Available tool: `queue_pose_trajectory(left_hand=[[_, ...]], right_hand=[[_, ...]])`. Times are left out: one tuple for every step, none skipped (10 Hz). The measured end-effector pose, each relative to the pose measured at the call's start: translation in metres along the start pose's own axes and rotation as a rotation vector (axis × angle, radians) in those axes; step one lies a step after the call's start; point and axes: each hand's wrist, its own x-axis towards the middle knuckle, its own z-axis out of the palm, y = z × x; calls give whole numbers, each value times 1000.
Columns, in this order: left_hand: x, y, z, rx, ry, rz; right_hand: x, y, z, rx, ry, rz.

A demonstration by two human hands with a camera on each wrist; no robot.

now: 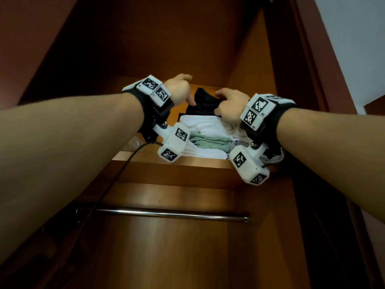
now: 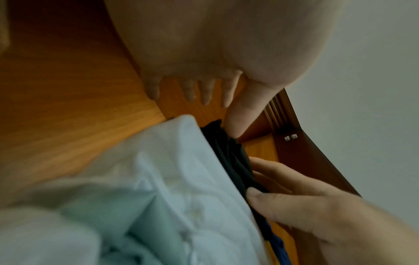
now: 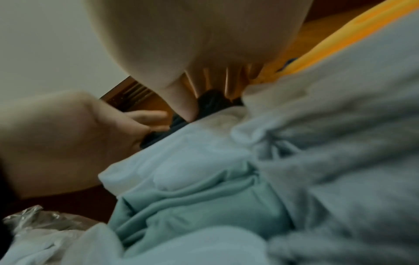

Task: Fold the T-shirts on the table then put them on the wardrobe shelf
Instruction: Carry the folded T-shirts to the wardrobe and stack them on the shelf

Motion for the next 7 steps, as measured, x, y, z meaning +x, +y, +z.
queue_pose_trajectory(left_hand=[[7,-3,1,47,-104,60],[7,-5,9,74,-153,68],[5,-18,12,87,-133,79],[9,-31,10,-49,-187,45],[9,-37,7,-301,-167,-34],[12,-40,8,-394,-146,-78],[27,-48,11,-375,-166,-125]], right_hand=[[1,-3,4,15,24,-69],[7,4,5,48,46,-63],[8,6,6,39,11,-47],[15,10,-2,101,90,10],[21,19,-20,-26,146,93],[30,32,-22,-252,36,165],[29,37,-17,-415,-87,228]])
